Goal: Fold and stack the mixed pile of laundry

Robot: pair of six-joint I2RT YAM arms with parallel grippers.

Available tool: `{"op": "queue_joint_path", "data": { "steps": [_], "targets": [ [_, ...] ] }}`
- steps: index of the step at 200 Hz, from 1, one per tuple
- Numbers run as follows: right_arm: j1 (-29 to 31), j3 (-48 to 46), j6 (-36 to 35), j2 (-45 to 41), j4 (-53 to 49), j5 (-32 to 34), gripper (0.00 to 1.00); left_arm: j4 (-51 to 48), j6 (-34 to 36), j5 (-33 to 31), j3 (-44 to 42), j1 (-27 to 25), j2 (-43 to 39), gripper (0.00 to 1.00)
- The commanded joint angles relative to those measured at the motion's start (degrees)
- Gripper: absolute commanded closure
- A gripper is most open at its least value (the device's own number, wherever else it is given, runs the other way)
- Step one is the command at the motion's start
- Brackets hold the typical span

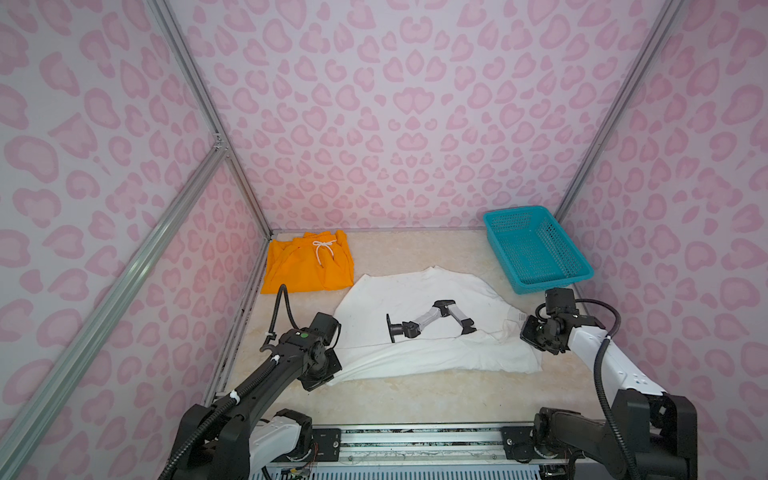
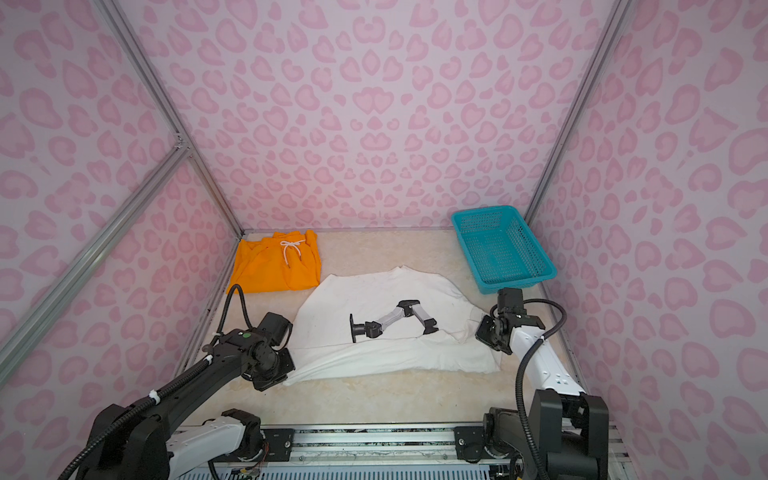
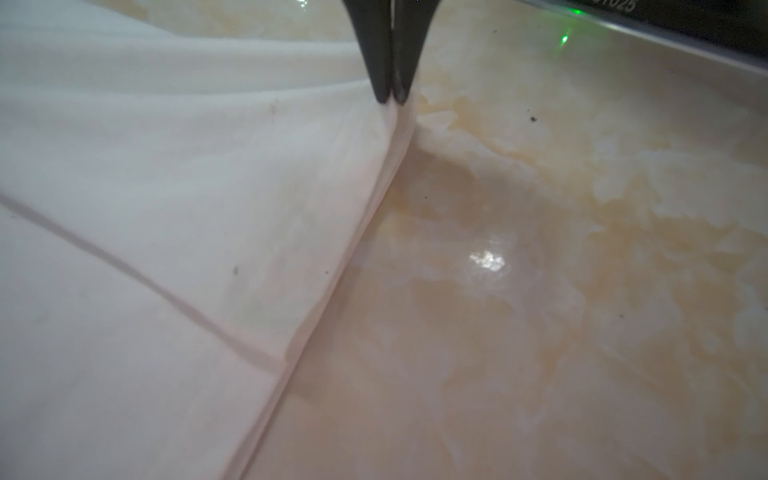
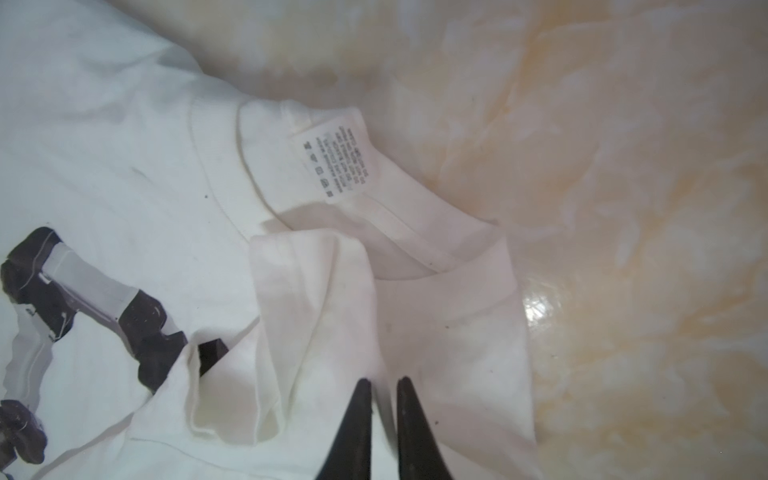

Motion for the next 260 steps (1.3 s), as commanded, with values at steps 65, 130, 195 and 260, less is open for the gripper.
{"op": "queue_joint_path", "data": {
  "steps": [65,130,195,260],
  "targets": [
    [12.9,7.5,-8.0,7.9,0.7,-9.7,0.50,0.0,5.5,-10.1,12.7,-0.2,8.1,0.66],
    [18.4,10.7,-9.4,19.8,1.5,-13.2,0.59,9.9,9.7,-4.1,9.1,-0.2,14.5,0.68],
    [20.6,12.5,-8.6,22.9,-0.3,-3.8,0.61,12.9,11.4,-6.6,10.1,-0.3,18.4,0.92],
    [21.1,13.3,-9.0,24.3,-0.8,-4.3,0.57,11.4,12.1,-7.9,11.7,-0.2,19.0,0.97]
  ]
}}
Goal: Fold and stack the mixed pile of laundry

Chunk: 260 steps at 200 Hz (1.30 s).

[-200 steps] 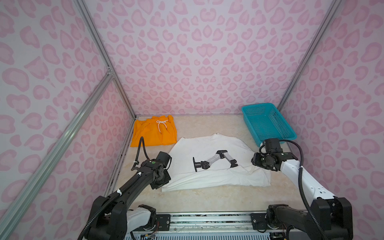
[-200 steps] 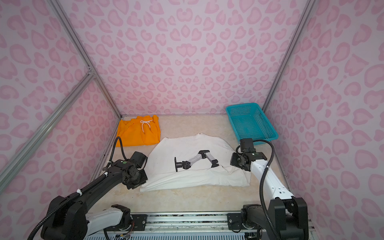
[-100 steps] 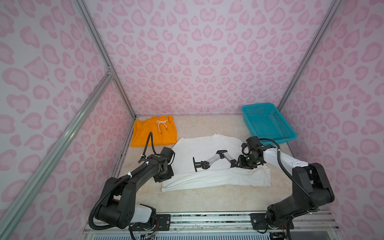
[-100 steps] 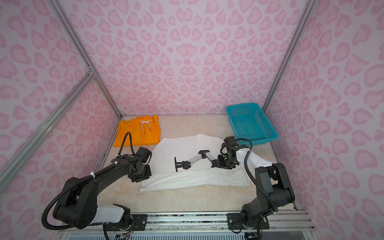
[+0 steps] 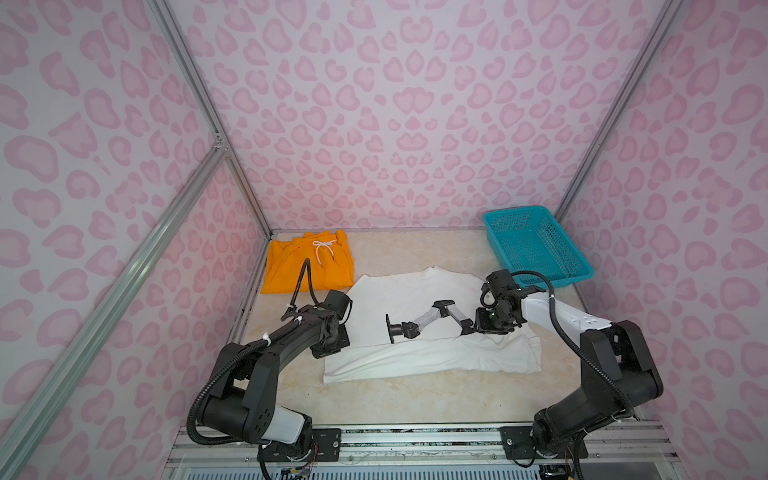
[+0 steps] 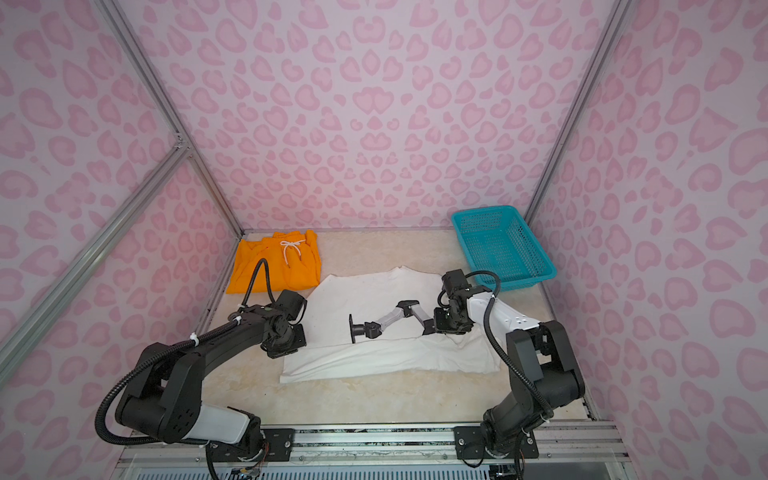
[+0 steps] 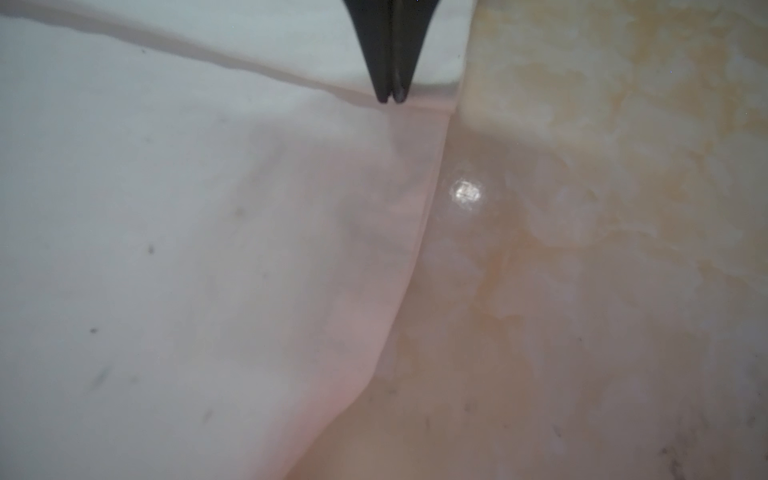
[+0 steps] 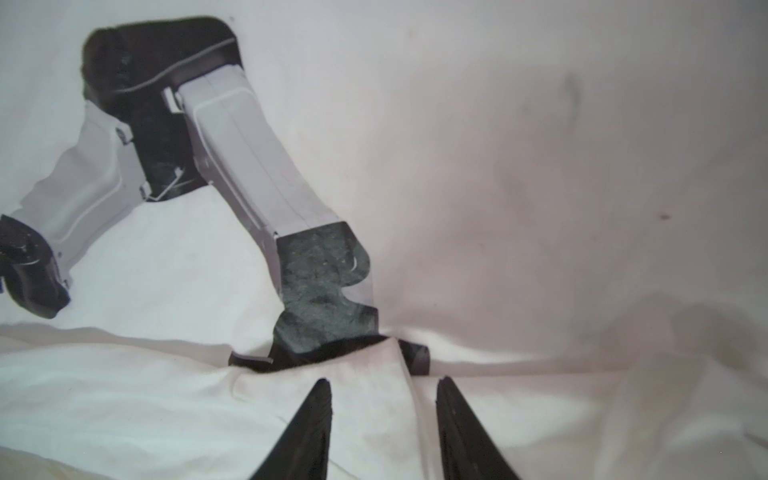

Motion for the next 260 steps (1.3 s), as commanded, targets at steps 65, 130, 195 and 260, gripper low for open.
{"op": "queue_joint_path", "data": {
  "steps": [65,130,195,260],
  "targets": [
    [0.1,-1.4,-0.3,3.4,2.7,-7.4,0.57,-2.6,-0.8,-5.2,0.0,1.4,1.6,0.54],
    [0.1,-0.7,-0.5,4.3,4.3,-10.6,0.77,1.3,1.0,-1.2,-0.4,2.2,2.1,0.86],
    [-0.1,1.5,-1.6,2.4,1.8,-9.3,0.92,-2.3,2.1,-4.7,2.8,2.6,1.2,0.97],
    [0.4,7.4,-5.6,5.0,1.7,-11.2,1.00,-2.1,3.6,-6.3,5.8,2.7,2.4,0.97]
  ]
}}
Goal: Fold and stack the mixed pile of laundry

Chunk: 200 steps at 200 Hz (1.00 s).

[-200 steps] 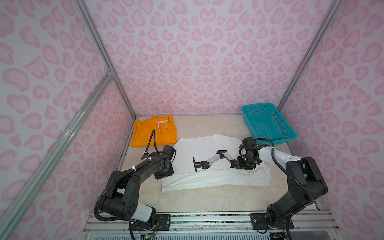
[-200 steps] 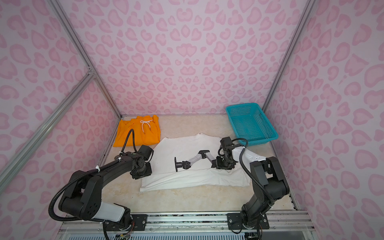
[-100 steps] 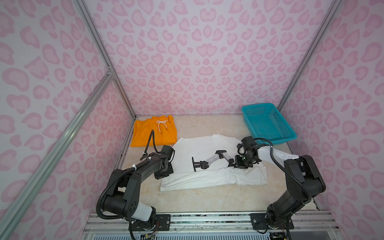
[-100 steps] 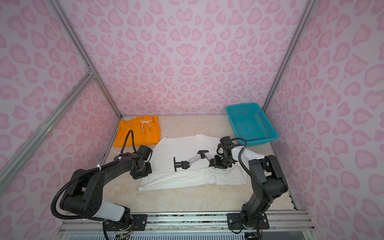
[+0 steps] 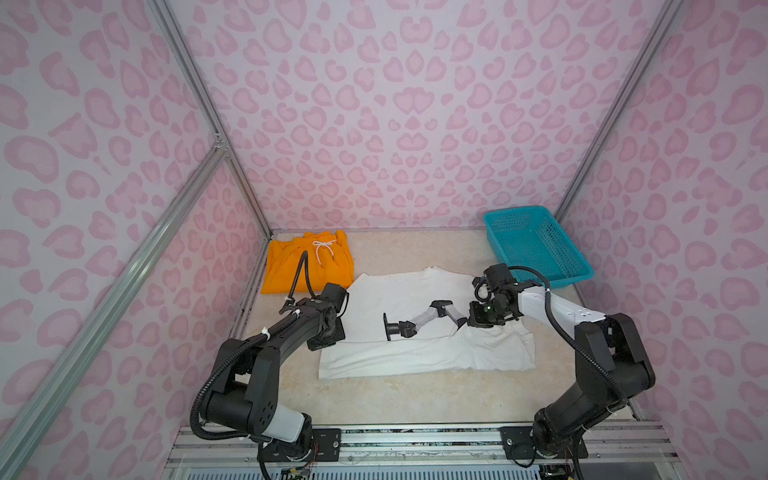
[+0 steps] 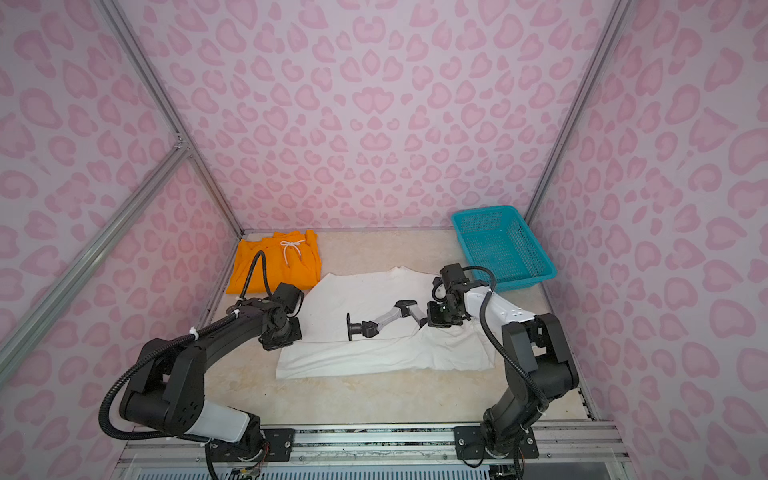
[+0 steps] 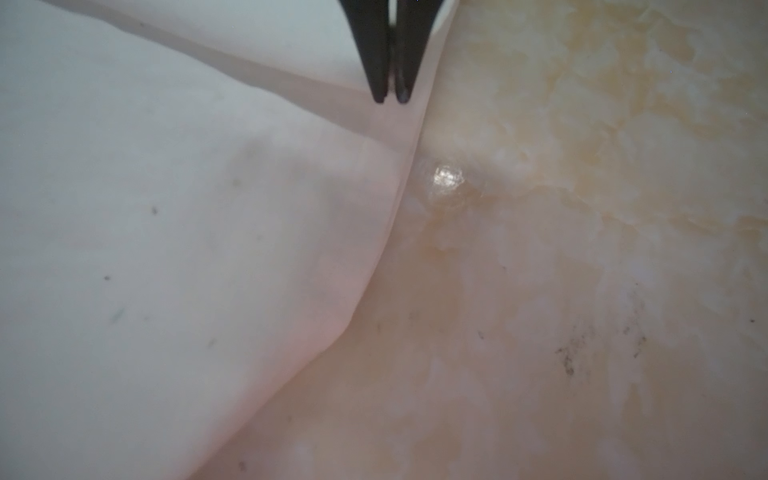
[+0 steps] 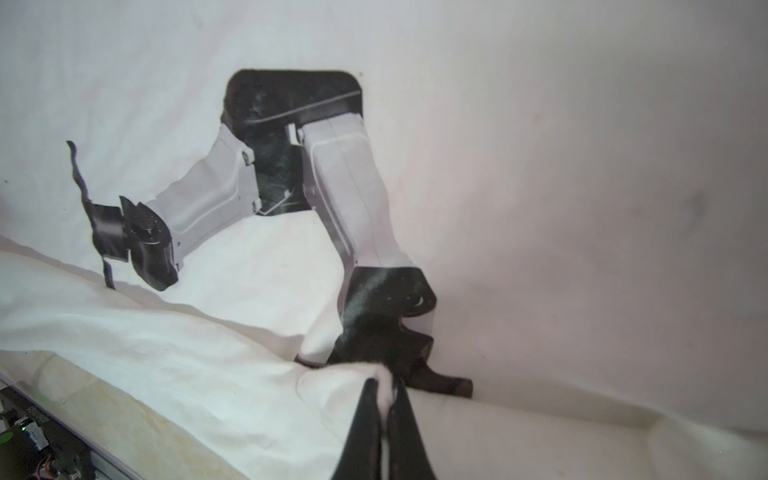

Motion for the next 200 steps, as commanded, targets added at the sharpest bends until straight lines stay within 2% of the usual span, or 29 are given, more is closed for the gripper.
{"op": "queue_joint_path", "data": {
  "steps": [1,44,61,76,97,116,148,177,200],
  "targets": [
    [0.5,2.7,-2.5,2.1,-0.1,-0.8,1.00,-0.5,0.7,-1.6,1.4,0.0,0.4,0.97],
    [3.1,10.4,-3.3,9.4,0.4,-1.3,1.00,-0.9,1.0,-1.6,1.8,0.0,0.4,0.97],
    [4.4,12.8,-2.4,12.2,-0.2,1.3,0.87,-1.3,0.9,-1.9,1.9,0.1,0.4,0.97],
    [5.4,13.0,-0.7,11.6,-0.1,8.3,0.75,-2.4,0.5,-2.6,2.2,0.1,0.3,0.94],
    [5.2,10.3,1.8,5.9,1.2,17.2,0.59,-4.0,0.1,-3.6,3.1,0.1,-0.5,0.85],
    [4.1,6.7,3.2,-1.4,1.8,22.1,0.50,-5.0,0.9,-3.0,4.5,0.0,-2.0,0.76],
    [-1.6,1.4,9.1,-10.6,-2.9,28.6,0.50,-6.0,3.2,-2.3,7.2,-1.1,-5.4,0.72],
    [-8.3,-6.7,12.5,-14.0,-4.1,23.0,0.57,-4.4,5.1,2.0,6.4,-4.9,-7.4,0.72],
    [-10.1,-14.1,16.4,-16.3,-1.8,19.3,0.61,-0.7,3.5,7.5,2.3,-8.4,-9.5,0.73]
  ]
}}
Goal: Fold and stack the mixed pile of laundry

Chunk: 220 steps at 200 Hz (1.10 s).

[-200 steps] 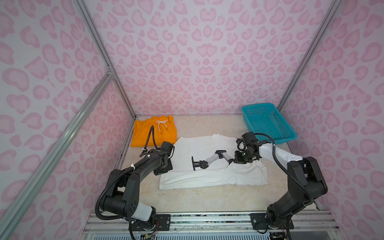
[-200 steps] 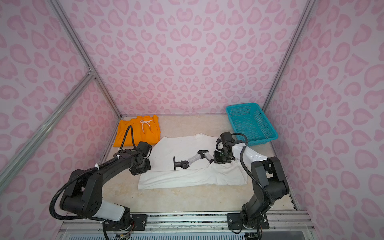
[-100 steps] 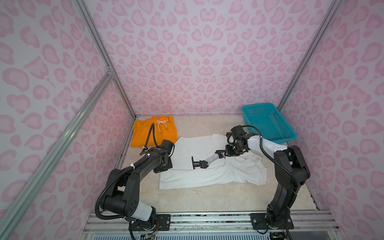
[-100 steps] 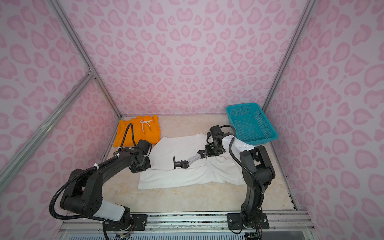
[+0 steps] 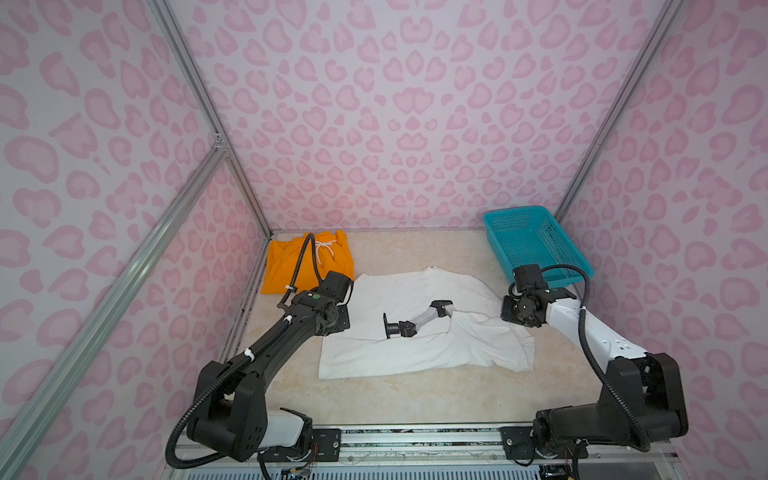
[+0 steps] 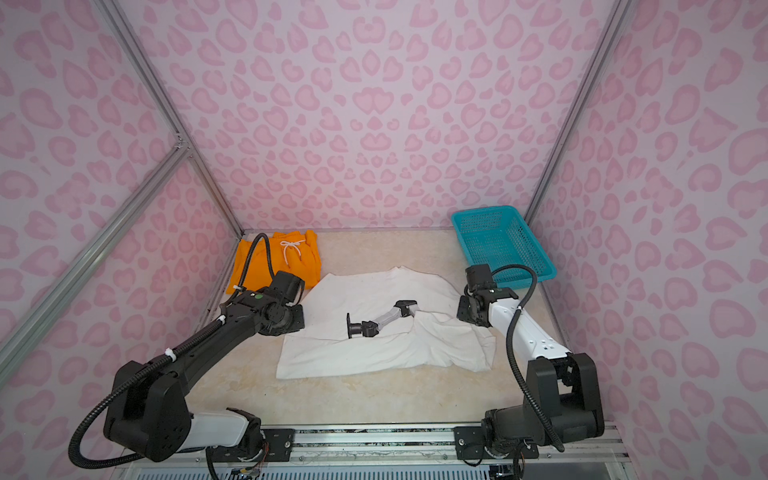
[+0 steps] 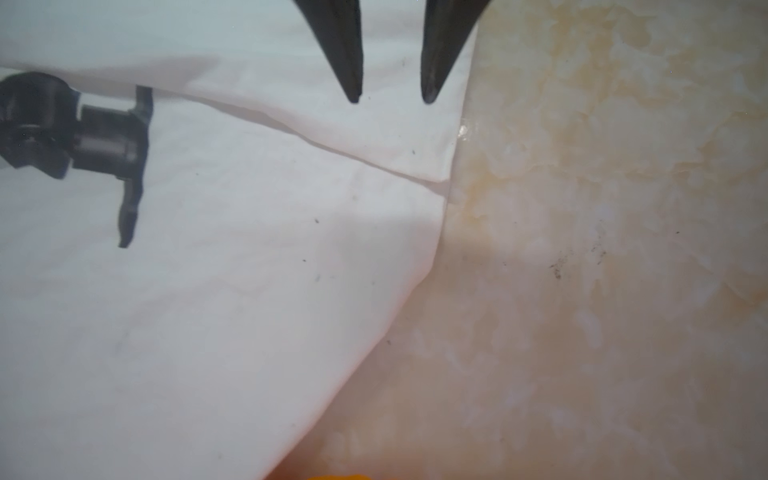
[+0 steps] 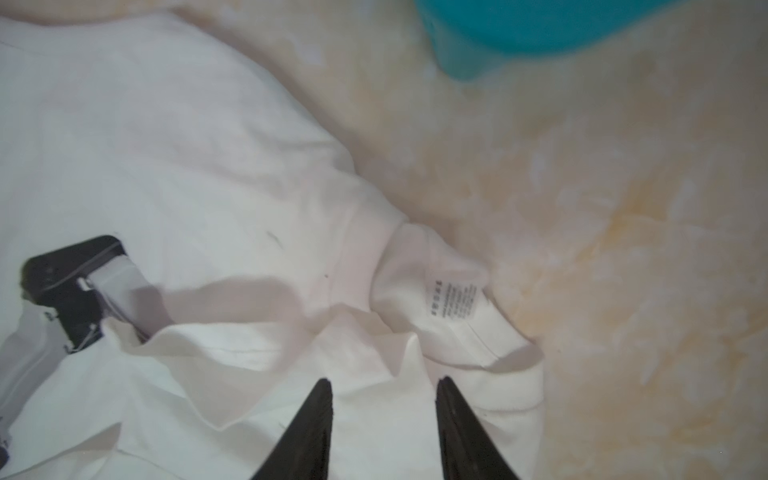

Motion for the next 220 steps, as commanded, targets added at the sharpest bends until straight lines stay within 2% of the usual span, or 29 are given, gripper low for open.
{"op": "queue_joint_path", "data": {
  "steps": [1,29,44,72,92,107,139,165,195,220],
  "targets": [
    [-1.3,-5.4,5.6,-1.6,0.3,-3.7,0.61,2.9,-0.3,6.3,-3.2,-2.5,-1.9,0.73],
    [-2.8,-12.2,11.3,-2.3,5.4,-7.8,0.65,9.3,-3.7,10.7,-9.5,-5.0,-1.8,0.74],
    [-4.3,-14.2,13.3,-1.4,6.3,-8.3,0.67,10.6,-5.9,10.6,-11.2,-5.2,0.5,0.75],
    [-9.1,-17.5,15.9,-3.7,4.5,-6.7,0.68,9.9,-8.5,7.7,-11.8,-5.2,4.5,0.78],
    [-12.7,-19.3,17.9,-8.3,1.5,-5.7,0.68,9.2,-10.4,6.5,-12.4,-5.2,6.6,0.78],
    [-13.7,-20.2,18.8,-12.1,-1.1,-2.5,0.68,9.2,-11.2,7.0,-13.0,-5.2,8.2,0.78],
    [-14.8,-17.8,17.9,-17.8,-9.6,4.2,0.67,9.9,-12.1,9.0,-15.3,-5.3,8.1,0.77],
    [-14.8,-17.2,17.6,-22.8,-8.5,3.7,0.66,8.6,-12.4,10.6,-16.1,-5.3,7.6,0.77],
    [-14.8,-15.4,12.9,-22.0,-2.9,1.0,0.65,8.9,-13.0,14.0,-18.8,-5.5,5.9,0.78],
    [-14.8,-12.2,7.3,-15.5,2.5,-6.2,0.65,8.8,-13.7,14.4,-19.8,-5.6,4.6,0.78]
  ]
}}
